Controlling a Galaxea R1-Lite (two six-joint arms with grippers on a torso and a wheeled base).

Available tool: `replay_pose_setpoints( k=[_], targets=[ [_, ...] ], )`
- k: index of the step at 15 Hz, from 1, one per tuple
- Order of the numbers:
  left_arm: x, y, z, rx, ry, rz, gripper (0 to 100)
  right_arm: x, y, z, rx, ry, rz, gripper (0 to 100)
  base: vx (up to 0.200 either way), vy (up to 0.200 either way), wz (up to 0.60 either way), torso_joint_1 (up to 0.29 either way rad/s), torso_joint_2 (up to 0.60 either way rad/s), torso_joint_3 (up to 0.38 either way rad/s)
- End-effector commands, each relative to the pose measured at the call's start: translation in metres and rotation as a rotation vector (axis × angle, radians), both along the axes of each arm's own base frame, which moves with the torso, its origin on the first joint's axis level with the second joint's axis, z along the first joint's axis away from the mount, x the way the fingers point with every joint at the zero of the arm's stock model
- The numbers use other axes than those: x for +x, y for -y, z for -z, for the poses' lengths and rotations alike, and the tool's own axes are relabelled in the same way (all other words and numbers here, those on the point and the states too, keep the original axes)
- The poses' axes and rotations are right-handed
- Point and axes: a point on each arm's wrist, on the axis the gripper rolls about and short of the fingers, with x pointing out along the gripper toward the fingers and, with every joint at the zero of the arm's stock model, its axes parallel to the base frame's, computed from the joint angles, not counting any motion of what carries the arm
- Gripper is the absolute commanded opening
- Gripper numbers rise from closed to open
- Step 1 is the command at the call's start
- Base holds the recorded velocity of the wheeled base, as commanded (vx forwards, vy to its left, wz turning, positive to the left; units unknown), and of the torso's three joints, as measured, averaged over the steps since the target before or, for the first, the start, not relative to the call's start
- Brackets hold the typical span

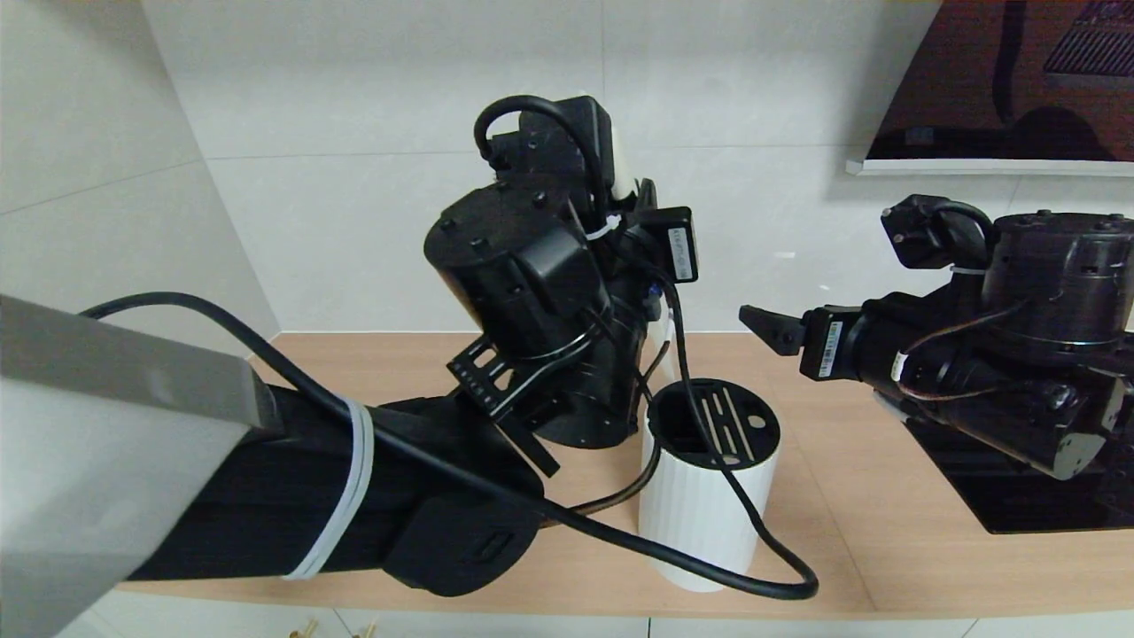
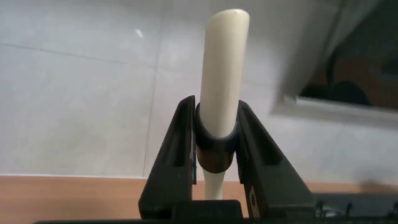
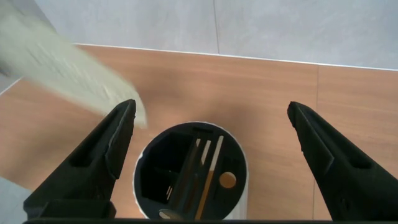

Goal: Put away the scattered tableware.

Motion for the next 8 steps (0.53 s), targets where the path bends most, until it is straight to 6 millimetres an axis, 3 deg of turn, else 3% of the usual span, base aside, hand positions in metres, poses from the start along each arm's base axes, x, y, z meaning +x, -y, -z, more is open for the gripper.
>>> replay_pose_setpoints(
  k=[1,5,8],
  targets=[
    [-0.005,0.007,0.007,0.016,-0.013,0.021,0,0.001,-0.001,0.002,-0.003,-0.005,-0.001,100,0.0,0.0,0.0,0.0,0.0,0.0],
    [-0.018,0.016,0.011,0.027,-0.021,0.059,0,0.002,-0.002,0.004,-0.007,-0.012,-0.001,100,0.0,0.0,0.0,0.0,0.0,0.0],
    [-0.016,0.021,0.021,0.051,-0.039,0.064,0,0.003,-0.002,0.004,-0.008,-0.013,0.001,100,0.0,0.0,0.0,0.0,0.0,0.0]
  ],
)
